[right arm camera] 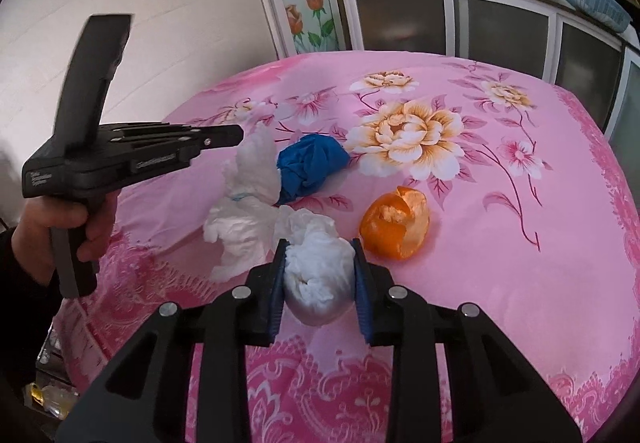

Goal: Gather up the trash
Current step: 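Grasp a white tissue with the left tool while the right tool grasps another tissue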

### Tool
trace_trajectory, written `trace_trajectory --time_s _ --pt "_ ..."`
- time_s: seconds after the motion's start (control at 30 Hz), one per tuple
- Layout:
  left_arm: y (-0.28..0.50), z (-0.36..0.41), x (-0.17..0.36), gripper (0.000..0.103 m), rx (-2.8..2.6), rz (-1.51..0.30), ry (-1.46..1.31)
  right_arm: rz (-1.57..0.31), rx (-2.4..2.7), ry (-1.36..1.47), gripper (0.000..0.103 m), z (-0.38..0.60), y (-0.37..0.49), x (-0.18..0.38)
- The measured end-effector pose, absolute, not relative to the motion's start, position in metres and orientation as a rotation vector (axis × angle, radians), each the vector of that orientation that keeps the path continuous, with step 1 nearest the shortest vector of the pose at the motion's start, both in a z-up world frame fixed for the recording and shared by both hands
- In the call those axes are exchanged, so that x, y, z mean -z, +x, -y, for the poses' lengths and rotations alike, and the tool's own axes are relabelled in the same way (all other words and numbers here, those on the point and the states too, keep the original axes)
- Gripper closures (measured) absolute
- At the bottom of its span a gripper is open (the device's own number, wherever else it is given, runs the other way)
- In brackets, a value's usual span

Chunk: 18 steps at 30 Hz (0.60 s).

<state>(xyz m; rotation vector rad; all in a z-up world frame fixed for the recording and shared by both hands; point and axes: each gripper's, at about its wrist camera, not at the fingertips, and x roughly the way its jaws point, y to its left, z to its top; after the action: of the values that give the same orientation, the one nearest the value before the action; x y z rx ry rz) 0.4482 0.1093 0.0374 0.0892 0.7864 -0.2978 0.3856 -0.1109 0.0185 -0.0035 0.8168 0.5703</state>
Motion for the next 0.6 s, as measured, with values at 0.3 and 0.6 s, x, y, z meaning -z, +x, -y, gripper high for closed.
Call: trace_trajectory --time_s 0.3,0.6 --pt "0.414 -0.111 -0.056 0.038 0.434 -0.702 0.123 -0.796 -0.579 0.02 0.075 0.127 0.368 -0.027" --pt "0.447 -0.064 -0.023 0.038 0.437 -0.828 0.244 -0.775 -0.588 0.016 0.075 0.131 0.36 -0.031"
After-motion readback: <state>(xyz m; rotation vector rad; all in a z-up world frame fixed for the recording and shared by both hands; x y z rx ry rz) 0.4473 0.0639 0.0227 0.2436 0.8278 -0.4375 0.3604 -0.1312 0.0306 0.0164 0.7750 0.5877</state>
